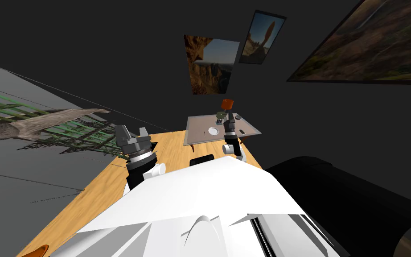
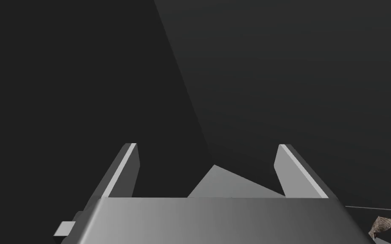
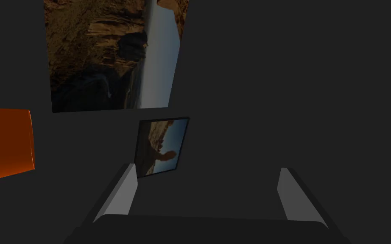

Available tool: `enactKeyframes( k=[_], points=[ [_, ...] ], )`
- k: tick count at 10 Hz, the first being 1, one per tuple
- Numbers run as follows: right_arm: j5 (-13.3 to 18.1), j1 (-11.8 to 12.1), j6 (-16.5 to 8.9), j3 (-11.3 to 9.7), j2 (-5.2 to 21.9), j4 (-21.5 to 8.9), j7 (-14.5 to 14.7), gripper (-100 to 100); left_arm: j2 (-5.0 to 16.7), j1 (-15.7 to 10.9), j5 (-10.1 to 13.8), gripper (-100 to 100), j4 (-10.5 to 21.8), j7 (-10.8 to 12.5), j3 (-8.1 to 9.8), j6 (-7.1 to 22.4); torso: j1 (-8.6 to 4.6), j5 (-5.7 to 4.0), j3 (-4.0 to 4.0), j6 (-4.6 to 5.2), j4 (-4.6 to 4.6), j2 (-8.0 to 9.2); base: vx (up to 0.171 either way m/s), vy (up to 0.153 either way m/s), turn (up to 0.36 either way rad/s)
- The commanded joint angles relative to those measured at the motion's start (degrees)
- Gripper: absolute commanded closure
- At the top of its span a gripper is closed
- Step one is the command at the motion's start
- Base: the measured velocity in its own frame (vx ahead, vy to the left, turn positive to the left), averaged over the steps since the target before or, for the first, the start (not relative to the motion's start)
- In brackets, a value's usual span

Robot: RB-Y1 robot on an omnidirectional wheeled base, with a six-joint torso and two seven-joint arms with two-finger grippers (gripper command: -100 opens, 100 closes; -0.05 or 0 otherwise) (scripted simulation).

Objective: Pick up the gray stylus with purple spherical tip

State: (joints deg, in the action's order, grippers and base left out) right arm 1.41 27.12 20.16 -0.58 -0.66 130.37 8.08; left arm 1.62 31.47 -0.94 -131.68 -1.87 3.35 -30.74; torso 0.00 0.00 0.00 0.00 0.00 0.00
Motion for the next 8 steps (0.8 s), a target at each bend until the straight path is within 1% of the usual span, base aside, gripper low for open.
enactKeyframes(
  k=[1,3,5,6,7,8],
  points=[
    [-1.0,-0.4,-1.8,-0.2,2.4,-2.1,0.5,-100,0.0,0.0,0.0,0,0.0,0.0,0.0,0.0,0.0,0.0,0.0,0.0,0.0,0.0,-0.033,0.011,0.214],
    [-2.0,-0.9,-3.7,-0.4,4.4,-4.4,1.0,-100,0.0,0.0,0.0,0,0.0,0.0,0.0,0.0,0.03,0.0,0.09,-0.02,0.03,0.16,-0.055,0.014,0.153],
    [-3.2,-1.6,-6.1,-0.8,6.6,-7.4,1.7,-100,0.0,0.0,0.0,0,0.0,0.0,0.0,0.0,0.02,0.0,0.11,-0.02,0.04,0.19,-0.047,0.007,0.19],
    [-3.2,-1.6,-6.1,-0.8,6.6,-7.4,1.7,-100,0.0,0.0,0.0,0,0.0,0.0,0.0,0.0,0.0,0.0,0.09,-0.02,0.03,0.17,-0.026,0.004,0.047],
    [-3.8,-2.1,-7.4,-1.1,7.7,-9.3,2.1,-100,0.0,0.0,0.0,0,0.0,0.0,0.0,0.0,-0.01,0.0,0.07,0.01,0.03,0.12,-0.017,0.011,0.12],
    [-4.5,-2.7,-8.8,-1.4,8.9,-10.8,2.5,-100,0.0,0.0,0.0,0,0.0,0.0,0.0,0.0,0.01,0.0,0.05,-0.01,0.02,0.08,-0.024,0.013,0.279]
  ],
)
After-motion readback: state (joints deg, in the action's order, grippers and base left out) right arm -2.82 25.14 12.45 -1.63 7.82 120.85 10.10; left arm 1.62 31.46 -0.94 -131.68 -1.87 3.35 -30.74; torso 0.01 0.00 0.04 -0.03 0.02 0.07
